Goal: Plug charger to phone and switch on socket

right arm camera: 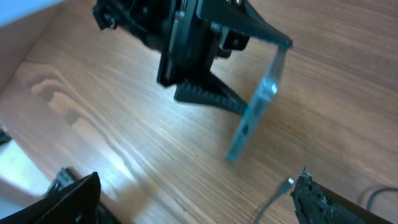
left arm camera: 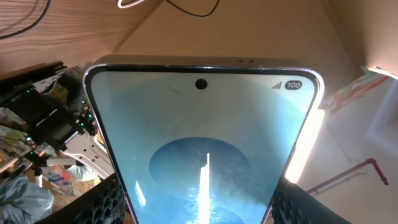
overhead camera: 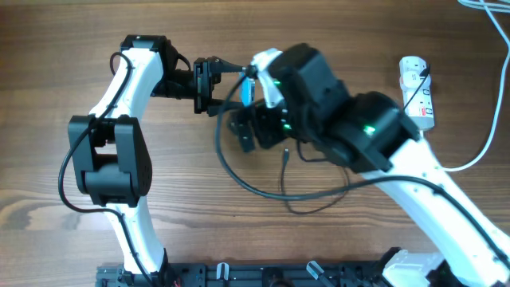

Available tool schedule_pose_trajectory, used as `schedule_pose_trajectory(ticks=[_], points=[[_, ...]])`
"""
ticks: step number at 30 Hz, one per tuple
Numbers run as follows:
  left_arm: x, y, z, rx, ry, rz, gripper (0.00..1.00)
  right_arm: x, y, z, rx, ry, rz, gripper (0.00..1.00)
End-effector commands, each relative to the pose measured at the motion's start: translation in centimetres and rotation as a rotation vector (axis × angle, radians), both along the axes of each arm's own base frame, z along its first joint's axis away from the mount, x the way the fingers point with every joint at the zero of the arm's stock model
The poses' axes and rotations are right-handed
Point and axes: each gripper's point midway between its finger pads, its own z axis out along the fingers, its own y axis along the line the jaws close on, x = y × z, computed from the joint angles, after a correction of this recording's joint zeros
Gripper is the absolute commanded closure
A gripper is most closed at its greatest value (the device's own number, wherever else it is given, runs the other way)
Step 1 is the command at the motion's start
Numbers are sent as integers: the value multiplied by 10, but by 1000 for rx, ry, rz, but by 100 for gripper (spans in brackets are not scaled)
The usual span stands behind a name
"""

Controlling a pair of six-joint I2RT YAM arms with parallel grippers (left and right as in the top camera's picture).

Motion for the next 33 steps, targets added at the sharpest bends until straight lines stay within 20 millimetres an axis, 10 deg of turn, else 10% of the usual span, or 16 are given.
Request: schedule_pose_trajectory(ticks=[1, 9, 33], points=[[1, 1, 24, -49, -55, 19, 48, 27, -3, 1, -18, -37, -182, 0], [1, 1, 24, -49, -55, 19, 48, 51, 5, -44, -84, 32, -302, 1], [1, 1, 24, -49, -56, 19, 48, 51, 7, -34, -43, 17, -303, 59]])
